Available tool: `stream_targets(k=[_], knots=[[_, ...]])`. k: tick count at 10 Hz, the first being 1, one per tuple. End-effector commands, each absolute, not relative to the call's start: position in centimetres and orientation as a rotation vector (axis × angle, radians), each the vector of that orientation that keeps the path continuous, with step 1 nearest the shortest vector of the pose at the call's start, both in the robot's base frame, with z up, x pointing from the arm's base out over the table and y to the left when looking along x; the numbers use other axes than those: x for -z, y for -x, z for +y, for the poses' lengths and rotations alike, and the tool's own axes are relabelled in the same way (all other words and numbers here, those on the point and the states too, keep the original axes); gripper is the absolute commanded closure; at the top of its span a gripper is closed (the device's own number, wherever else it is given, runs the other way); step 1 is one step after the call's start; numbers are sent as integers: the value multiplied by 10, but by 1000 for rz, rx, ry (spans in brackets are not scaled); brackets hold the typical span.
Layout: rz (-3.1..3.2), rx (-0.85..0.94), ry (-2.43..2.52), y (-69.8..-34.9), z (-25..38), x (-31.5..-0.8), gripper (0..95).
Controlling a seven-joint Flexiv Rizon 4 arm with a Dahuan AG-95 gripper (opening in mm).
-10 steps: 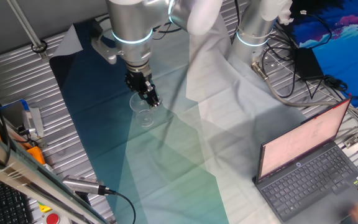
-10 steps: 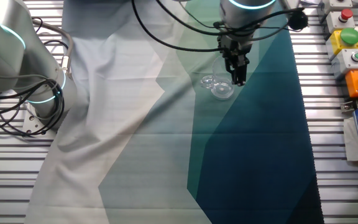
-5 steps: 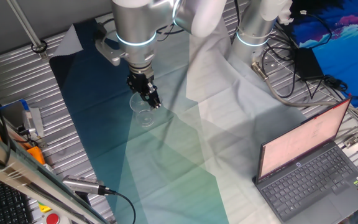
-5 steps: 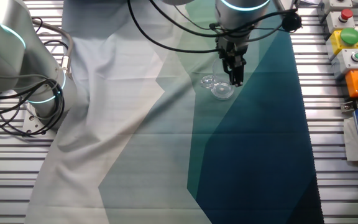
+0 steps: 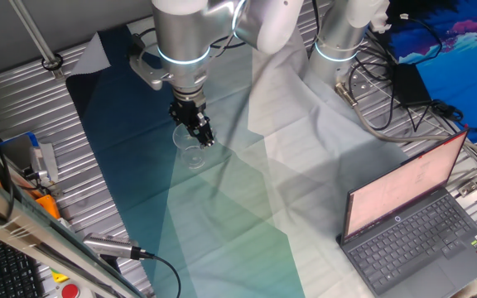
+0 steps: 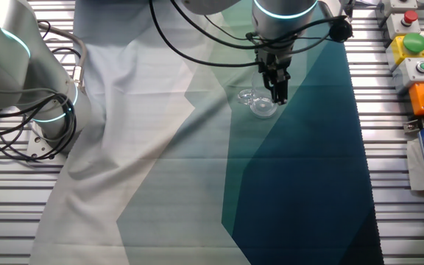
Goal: Pick up the cup
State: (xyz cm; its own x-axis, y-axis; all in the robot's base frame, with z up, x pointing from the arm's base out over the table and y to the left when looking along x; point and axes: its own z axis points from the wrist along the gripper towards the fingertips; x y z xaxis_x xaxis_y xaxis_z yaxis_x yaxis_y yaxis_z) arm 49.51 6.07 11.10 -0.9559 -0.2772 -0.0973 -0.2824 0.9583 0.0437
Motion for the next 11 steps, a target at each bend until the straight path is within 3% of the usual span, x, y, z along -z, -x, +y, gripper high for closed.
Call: stream_targets(k=[1, 5, 7, 8, 9, 11], knots=[[3016, -88, 430, -496, 60, -111, 0], [3011, -97, 424, -496, 60, -110, 0], [3012, -95, 415, -496, 60, -110, 380], [3014, -95, 411, -496, 60, -110, 380], [3019, -94, 388, -496, 60, -111, 950], [3024, -91, 370, -496, 60, -113, 950]])
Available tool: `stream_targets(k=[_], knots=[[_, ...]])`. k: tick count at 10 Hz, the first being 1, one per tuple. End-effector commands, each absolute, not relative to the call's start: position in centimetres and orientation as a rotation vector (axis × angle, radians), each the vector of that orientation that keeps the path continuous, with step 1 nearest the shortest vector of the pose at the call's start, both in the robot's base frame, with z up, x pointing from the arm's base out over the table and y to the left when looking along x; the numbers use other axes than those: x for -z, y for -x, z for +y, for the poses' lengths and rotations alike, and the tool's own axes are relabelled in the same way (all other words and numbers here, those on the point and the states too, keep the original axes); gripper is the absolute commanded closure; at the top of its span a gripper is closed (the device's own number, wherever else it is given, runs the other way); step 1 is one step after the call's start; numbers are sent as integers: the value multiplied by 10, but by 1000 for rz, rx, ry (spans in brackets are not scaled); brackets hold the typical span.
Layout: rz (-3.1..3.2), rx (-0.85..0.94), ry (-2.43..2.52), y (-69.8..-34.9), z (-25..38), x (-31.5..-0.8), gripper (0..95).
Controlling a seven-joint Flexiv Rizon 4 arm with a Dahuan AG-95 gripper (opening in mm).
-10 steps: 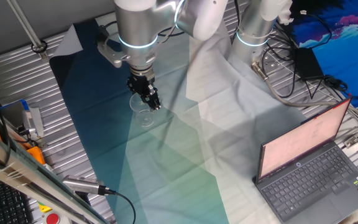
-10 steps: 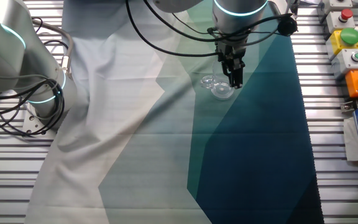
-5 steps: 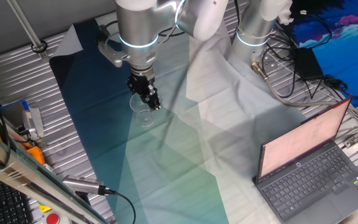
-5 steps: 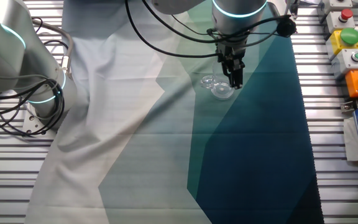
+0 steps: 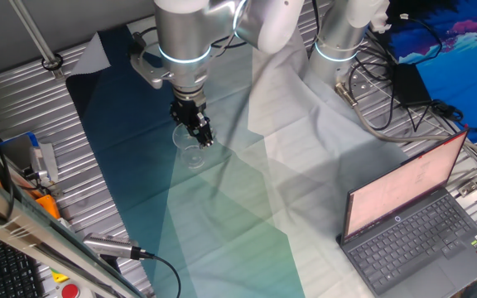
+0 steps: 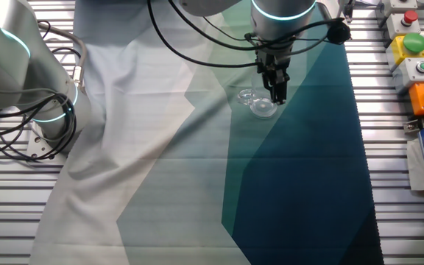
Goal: Pick up the cup
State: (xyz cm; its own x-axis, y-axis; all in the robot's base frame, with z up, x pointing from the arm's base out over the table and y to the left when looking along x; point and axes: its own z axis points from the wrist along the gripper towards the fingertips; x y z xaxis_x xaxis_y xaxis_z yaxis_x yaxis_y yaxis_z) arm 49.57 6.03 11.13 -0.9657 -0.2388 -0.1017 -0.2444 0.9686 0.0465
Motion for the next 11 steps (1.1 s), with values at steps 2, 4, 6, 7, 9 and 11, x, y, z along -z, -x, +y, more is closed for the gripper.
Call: stream_targets(k=[2, 4, 6, 7, 9, 11], knots=[[3031, -93, 364, -495, 60, -125, 950], [3038, -97, 361, -494, 59, -139, 950], [3047, -97, 366, -490, 58, -159, 950], [3057, -85, 359, -489, 58, -166, 950], [3075, -4, 368, -489, 59, -168, 950], [3076, 15, 357, -488, 59, -168, 950]])
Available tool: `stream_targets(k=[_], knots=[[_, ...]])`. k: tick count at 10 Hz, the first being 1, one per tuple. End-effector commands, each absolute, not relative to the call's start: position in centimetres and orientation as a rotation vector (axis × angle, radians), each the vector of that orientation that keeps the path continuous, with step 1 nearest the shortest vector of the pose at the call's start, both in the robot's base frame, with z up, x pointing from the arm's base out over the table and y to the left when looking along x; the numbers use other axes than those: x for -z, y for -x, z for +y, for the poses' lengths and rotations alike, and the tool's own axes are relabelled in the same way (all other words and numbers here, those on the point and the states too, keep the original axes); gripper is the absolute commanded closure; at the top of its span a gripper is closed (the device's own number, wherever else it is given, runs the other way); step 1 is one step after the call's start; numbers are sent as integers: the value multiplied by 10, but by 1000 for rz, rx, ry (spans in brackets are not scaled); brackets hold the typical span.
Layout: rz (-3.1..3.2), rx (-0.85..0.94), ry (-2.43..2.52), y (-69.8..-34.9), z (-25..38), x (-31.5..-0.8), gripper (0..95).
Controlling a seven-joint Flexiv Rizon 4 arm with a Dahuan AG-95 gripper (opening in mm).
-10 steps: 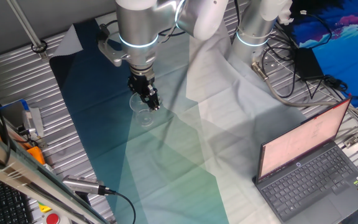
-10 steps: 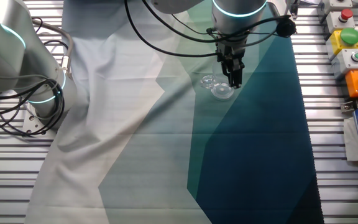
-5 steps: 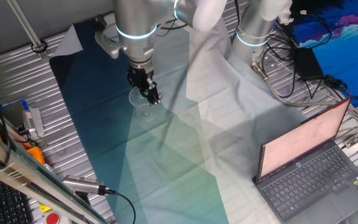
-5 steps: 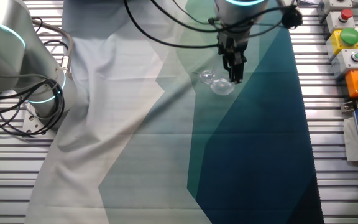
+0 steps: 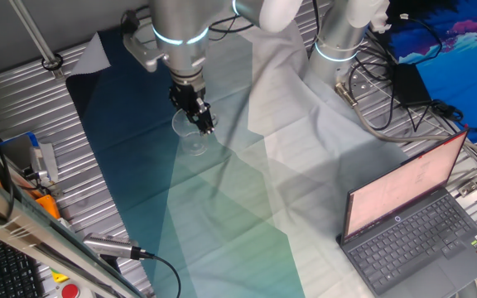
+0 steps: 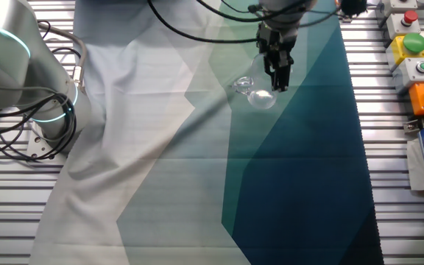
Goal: Pick up the cup
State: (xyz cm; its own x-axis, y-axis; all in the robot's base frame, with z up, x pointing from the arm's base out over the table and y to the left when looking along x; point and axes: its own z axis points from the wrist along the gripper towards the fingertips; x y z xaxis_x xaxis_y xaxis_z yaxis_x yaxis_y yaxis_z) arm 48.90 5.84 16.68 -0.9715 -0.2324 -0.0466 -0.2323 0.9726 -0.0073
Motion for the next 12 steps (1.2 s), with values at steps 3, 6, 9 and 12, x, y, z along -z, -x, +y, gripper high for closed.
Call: stream_targets(k=[3, 6, 9, 12], knots=[[3074, 11, 355, -489, 59, -167, 950], [3074, 10, 354, -488, 59, -167, 950], [3080, -20, 276, -488, 59, -167, 950], [3078, -45, 274, -488, 60, -169, 950]])
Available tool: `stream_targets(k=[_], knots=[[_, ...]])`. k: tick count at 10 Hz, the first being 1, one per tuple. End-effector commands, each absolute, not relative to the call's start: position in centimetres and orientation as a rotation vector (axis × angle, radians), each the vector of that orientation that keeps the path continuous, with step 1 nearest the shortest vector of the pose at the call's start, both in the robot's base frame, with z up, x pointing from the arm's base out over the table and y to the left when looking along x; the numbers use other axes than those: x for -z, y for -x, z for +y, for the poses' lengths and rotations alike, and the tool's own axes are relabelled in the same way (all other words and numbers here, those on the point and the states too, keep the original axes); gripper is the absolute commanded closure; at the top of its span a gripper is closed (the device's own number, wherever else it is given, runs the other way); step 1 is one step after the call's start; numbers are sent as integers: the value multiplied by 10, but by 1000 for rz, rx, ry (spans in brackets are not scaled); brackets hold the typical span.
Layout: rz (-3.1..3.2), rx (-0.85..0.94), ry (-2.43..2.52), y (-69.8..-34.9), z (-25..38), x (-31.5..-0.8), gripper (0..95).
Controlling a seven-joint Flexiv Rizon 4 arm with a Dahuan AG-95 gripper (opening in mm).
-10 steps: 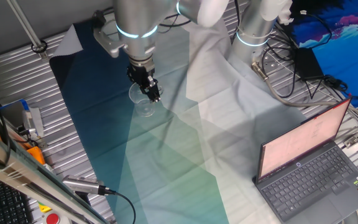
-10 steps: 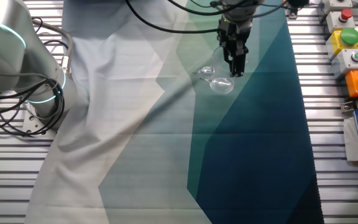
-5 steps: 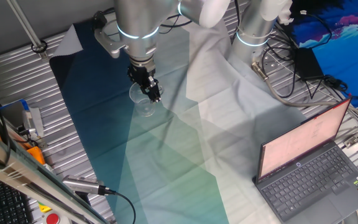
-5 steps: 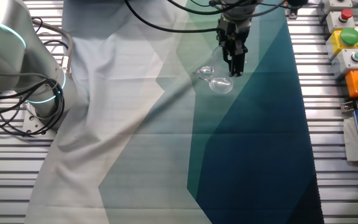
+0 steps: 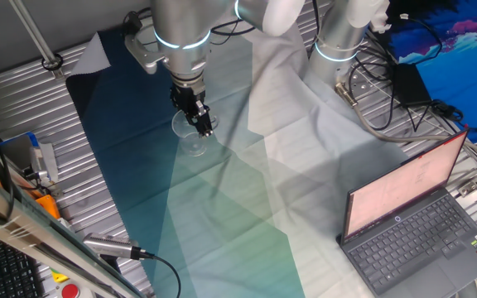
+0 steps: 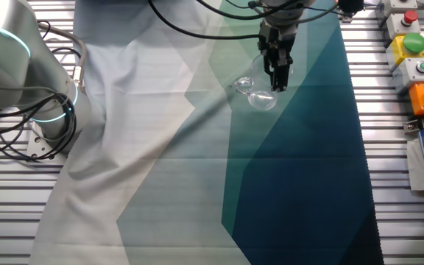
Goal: Pick up the cup
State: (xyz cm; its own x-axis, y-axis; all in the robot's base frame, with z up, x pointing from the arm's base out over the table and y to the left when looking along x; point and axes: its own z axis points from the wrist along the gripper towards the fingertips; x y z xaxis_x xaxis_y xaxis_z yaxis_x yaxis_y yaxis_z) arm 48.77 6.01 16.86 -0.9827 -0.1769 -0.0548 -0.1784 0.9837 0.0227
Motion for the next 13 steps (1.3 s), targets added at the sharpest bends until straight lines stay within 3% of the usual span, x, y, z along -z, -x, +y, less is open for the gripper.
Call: stream_targets(k=[1, 13], knots=[[3077, -51, 278, -487, 60, -171, 950], [3073, -75, 274, -485, 62, -179, 950]])
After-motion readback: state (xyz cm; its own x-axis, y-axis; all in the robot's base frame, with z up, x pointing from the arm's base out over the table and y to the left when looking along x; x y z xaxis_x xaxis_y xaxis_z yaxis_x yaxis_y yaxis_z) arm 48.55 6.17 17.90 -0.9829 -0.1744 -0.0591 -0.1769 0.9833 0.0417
